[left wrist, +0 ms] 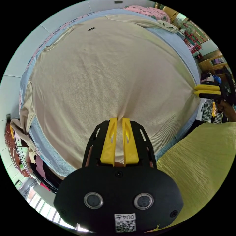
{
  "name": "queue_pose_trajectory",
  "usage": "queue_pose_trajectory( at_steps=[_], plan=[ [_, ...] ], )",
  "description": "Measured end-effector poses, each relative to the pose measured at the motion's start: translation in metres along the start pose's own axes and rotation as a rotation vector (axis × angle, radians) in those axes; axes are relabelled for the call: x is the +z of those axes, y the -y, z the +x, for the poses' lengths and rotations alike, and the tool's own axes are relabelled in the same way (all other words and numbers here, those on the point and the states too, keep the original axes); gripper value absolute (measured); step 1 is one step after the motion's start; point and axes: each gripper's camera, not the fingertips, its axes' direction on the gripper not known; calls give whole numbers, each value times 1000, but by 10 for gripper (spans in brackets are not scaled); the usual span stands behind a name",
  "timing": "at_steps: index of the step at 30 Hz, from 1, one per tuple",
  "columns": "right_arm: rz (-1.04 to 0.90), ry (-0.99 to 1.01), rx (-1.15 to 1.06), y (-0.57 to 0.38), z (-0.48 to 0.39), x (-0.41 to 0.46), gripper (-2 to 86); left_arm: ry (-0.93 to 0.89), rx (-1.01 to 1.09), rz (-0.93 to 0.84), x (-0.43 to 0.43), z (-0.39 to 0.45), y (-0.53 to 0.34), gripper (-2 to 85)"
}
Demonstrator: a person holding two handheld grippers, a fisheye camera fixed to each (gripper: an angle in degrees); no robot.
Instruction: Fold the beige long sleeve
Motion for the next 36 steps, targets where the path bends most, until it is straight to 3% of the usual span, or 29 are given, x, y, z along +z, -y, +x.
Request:
queue_pose_trajectory(
  at_steps=[4, 8, 17, 22, 27, 31, 36],
  plan=[
    [-12, -2, -7, 2, -2, -7, 51, -7, -9, 4, -2, -3, -1, 15],
    [184, -9, 36, 32, 26, -62, 48, -1, -11, 0, -3, -3, -1, 14],
    [427, 28, 185, 165, 123, -122, 28, -7, -52, -12, -4, -5, 1, 15],
    [425, 13, 188, 232, 143, -121, 45, -10, -76, -26, -4, -6, 4, 15],
    [266, 54, 202, 259, 167, -101, 50, -8, -83, -47, -4, -6, 8, 15],
    [429, -126, 176, 207, 191, -161, 62, -20, -101, -50, -3, -8, 9, 14],
    [328, -333, 115, 174, 228, -164, 102, -24, -116, -52, -1, -8, 10, 14]
  ],
)
